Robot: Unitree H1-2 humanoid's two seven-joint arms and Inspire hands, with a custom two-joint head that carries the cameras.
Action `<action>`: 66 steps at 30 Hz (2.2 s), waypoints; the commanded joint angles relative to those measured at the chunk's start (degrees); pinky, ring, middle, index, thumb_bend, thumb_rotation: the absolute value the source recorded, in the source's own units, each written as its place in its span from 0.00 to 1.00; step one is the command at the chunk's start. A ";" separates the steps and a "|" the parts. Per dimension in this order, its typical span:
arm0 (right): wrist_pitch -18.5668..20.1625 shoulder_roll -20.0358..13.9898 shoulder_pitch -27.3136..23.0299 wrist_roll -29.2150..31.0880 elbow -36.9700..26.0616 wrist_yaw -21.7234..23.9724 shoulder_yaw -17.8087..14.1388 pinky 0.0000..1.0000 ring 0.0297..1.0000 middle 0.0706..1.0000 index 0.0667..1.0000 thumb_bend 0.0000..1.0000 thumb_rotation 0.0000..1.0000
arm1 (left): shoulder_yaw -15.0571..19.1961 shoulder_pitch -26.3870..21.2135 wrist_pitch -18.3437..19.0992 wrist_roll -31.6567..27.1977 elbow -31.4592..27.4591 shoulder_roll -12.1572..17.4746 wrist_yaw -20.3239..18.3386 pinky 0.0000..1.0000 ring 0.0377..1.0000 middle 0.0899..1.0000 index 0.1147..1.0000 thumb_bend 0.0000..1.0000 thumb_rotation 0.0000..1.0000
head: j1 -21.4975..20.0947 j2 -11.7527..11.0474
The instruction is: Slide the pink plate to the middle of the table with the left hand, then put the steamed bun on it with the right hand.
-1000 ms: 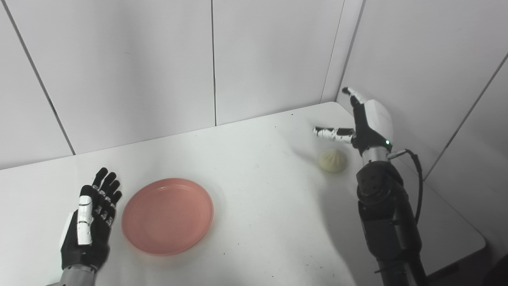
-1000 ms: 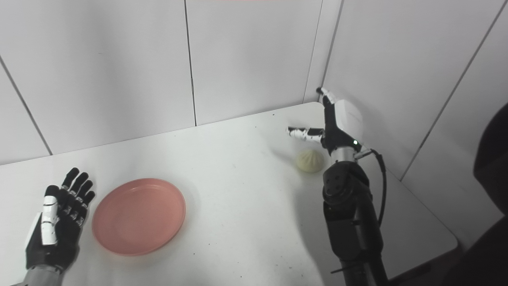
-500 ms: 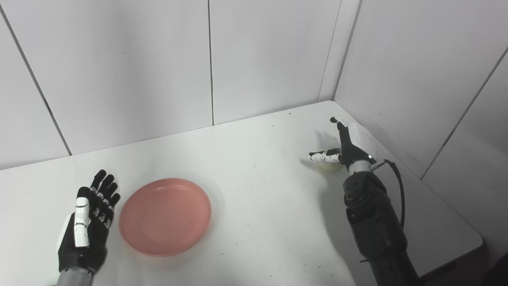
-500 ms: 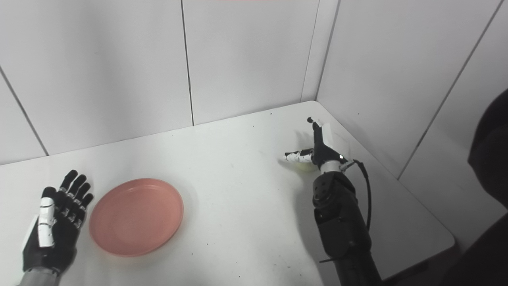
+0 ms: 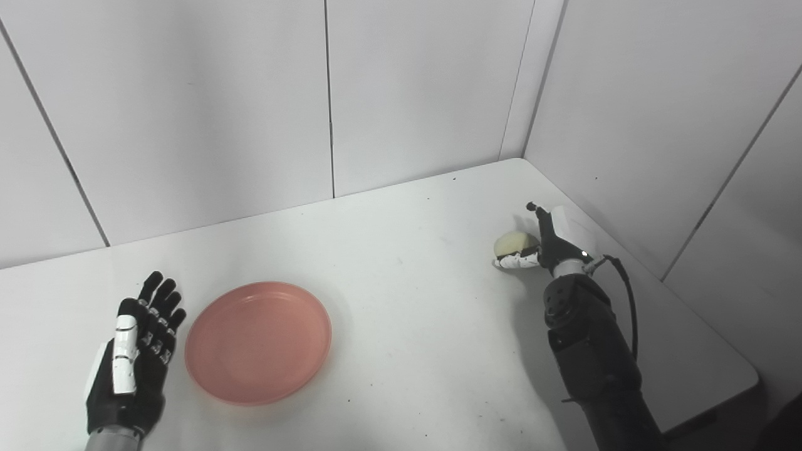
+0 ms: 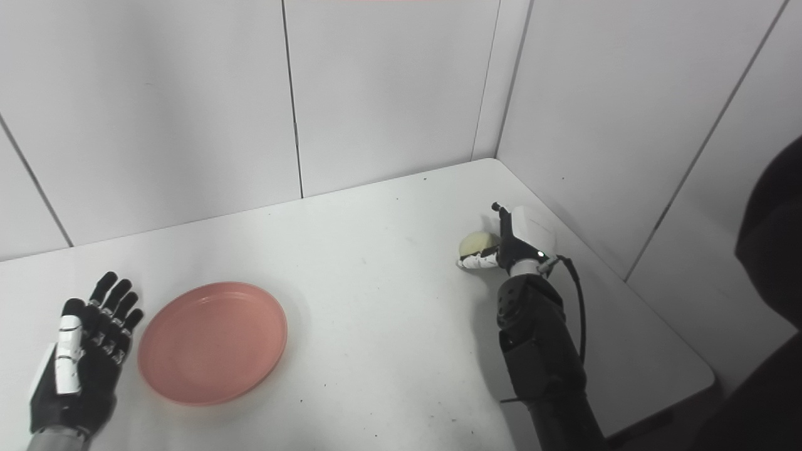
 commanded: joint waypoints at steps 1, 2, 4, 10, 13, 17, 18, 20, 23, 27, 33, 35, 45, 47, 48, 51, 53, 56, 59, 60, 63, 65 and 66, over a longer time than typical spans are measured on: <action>-0.34 -1.49 -2.56 -2.66 0.20 1.23 -1.39 0.55 0.71 0.78 0.81 0.91 0.22 | 0.23 1.49 0.28 -0.72 -0.08 0.23 -0.47 1.00 0.98 0.95 0.91 0.61 0.92 | 0.03 0.36; -0.34 -1.48 -2.67 -3.07 0.40 1.77 -1.75 0.36 0.47 0.55 0.81 0.89 0.19 | 0.15 1.57 0.61 -0.61 -0.52 0.17 -0.35 1.00 0.98 0.95 0.91 0.61 0.92 | 0.03 0.36; -0.34 -0.78 -2.88 -3.84 -0.08 3.30 -3.48 0.17 0.21 0.29 0.79 0.85 0.12 | 0.01 1.68 0.85 -0.37 -1.05 0.14 -0.24 1.00 0.98 0.95 0.91 0.61 0.93 | 0.05 0.50; -0.35 -0.10 -2.49 -7.11 -1.08 4.64 -5.00 0.14 0.17 0.25 0.63 0.81 0.03 | 0.18 1.69 0.58 -0.33 -0.82 0.26 -0.35 1.00 0.99 0.96 0.91 0.61 0.92 | 0.28 0.78; -0.35 0.43 -2.20 -6.61 -1.97 3.32 -5.20 0.17 0.22 0.35 0.49 0.60 0.03 | 0.03 1.87 0.86 -0.31 -1.59 0.17 -0.39 1.00 0.99 0.96 0.91 0.61 0.93 | 0.41 0.88; -0.34 0.83 -2.22 -4.94 -2.74 2.38 -5.53 0.28 0.33 0.39 0.49 0.53 0.00 | -0.14 1.81 0.18 -0.52 -1.05 0.29 -1.18 1.00 1.00 0.97 0.93 0.60 0.94 | 0.84 1.07; -0.34 0.93 -2.28 -4.35 -3.08 2.53 -5.70 0.30 0.34 0.39 0.49 0.53 0.00 | -0.33 1.82 0.35 -0.04 -1.16 0.19 -0.85 1.00 1.00 0.97 0.92 0.61 0.94 | 0.87 1.09; -0.35 0.95 -2.38 -3.94 -3.52 3.11 -5.98 0.30 0.34 0.39 0.49 0.52 0.00 | -0.52 1.91 0.47 0.65 -1.51 -0.06 -0.23 1.00 0.99 0.96 0.92 0.63 0.93 | 1.05 1.16; -0.35 1.27 -2.72 -3.34 -4.26 3.13 -6.17 0.26 0.30 0.36 0.49 0.52 0.00 | -0.49 1.95 0.18 0.24 -1.44 -0.13 -0.75 1.00 0.99 0.96 0.92 0.62 0.93 | 1.50 1.24; -0.45 0.44 -2.69 0.97 -4.46 1.42 -5.42 0.28 0.32 0.36 0.49 0.52 0.00 | -0.81 1.90 -0.42 0.71 -1.30 -0.66 -0.44 1.00 0.99 0.96 0.91 0.63 0.93 | 2.73 1.25; -1.14 -1.36 -1.52 7.72 -7.95 -1.42 -3.20 0.30 0.35 0.37 0.49 0.52 0.00 | -1.50 2.20 -0.65 1.48 -2.03 -1.61 -0.12 1.00 1.00 0.97 0.92 0.61 0.92 | 7.11 1.70; -1.12 -1.78 -1.08 9.85 -9.98 -1.74 -2.71 0.32 0.36 0.39 0.48 0.53 0.00 | -2.00 2.56 -0.76 2.49 -2.71 -2.08 0.46 1.00 0.99 0.97 0.92 0.60 0.92 | 9.16 2.02; -6.89 -4.69 0.84 21.56 -13.89 -2.53 0.06 0.35 0.38 0.40 0.48 0.52 0.00 | -4.53 3.65 -1.10 6.46 -3.96 -5.52 4.44 1.00 0.99 0.98 0.93 0.57 0.94 | 21.51 3.58; -8.84 -4.89 1.15 23.90 -14.33 -2.48 0.71 0.35 0.39 0.41 0.48 0.52 0.00 | -4.66 3.46 -1.27 6.81 -3.45 -6.27 4.96 1.00 0.99 0.98 0.93 0.57 0.93 | 23.20 3.91; -10.34 -4.87 1.31 25.24 -14.56 -2.37 1.04 0.34 0.38 0.42 0.47 0.52 0.00 | -4.74 3.25 -1.66 6.99 -2.80 -6.70 5.24 1.00 1.00 0.98 0.93 0.58 0.93 | 24.26 4.12; -12.71 -4.69 1.85 27.61 -15.74 -2.14 2.37 0.30 0.32 0.37 0.48 0.52 0.00 | -5.06 2.69 -2.48 7.58 -1.21 -7.62 5.87 1.00 1.00 0.98 0.93 0.61 0.92 | 26.34 4.39; -13.86 -4.83 2.34 28.77 -17.07 -1.31 3.90 0.29 0.31 0.38 0.48 0.52 0.00 | -5.41 2.40 -2.77 8.37 -0.47 -8.11 6.38 1.00 1.00 0.98 0.94 0.62 0.92 | 27.75 4.59; -14.47 -4.82 2.74 31.34 -19.57 1.23 6.41 0.29 0.32 0.40 0.48 0.52 0.00 | -5.96 2.07 -3.19 9.50 0.34 -8.93 7.64 1.00 1.00 0.98 0.95 0.61 0.94 | 30.44 4.96; -12.41 -4.27 2.39 33.00 -22.25 3.56 8.75 0.31 0.33 0.41 0.47 0.52 0.00 | -6.18 1.73 -3.84 10.14 1.36 -9.67 8.45 1.00 0.99 0.97 0.94 0.60 0.94 | 31.83 5.21; -11.50 -3.92 2.08 33.60 -23.22 4.40 9.53 0.31 0.34 0.41 0.47 0.52 0.00 | -6.35 1.53 -4.29 10.40 1.85 -9.79 8.51 1.00 0.99 0.97 0.94 0.61 0.94 | 32.77 5.39; -10.78 -3.82 1.52 35.03 -24.54 6.10 11.14 0.31 0.33 0.40 0.47 0.52 0.00 | -6.63 1.09 -5.41 10.84 2.87 -10.26 8.94 1.00 0.98 0.97 0.94 0.61 0.95 | 33.75 5.56; -10.91 -3.76 1.24 35.50 -25.41 7.30 12.52 0.32 0.35 0.44 0.48 0.51 0.00 | -6.78 0.76 -6.24 11.32 3.65 -10.59 9.50 0.99 0.98 0.96 0.93 0.60 0.94 | 34.70 5.90; -11.01 -3.72 1.09 35.50 -25.77 7.82 13.36 0.31 0.35 0.44 0.49 0.51 0.00 | -6.87 0.64 -6.57 11.74 3.95 -10.69 9.85 0.99 0.97 0.96 0.93 0.60 0.94 | 34.70 5.90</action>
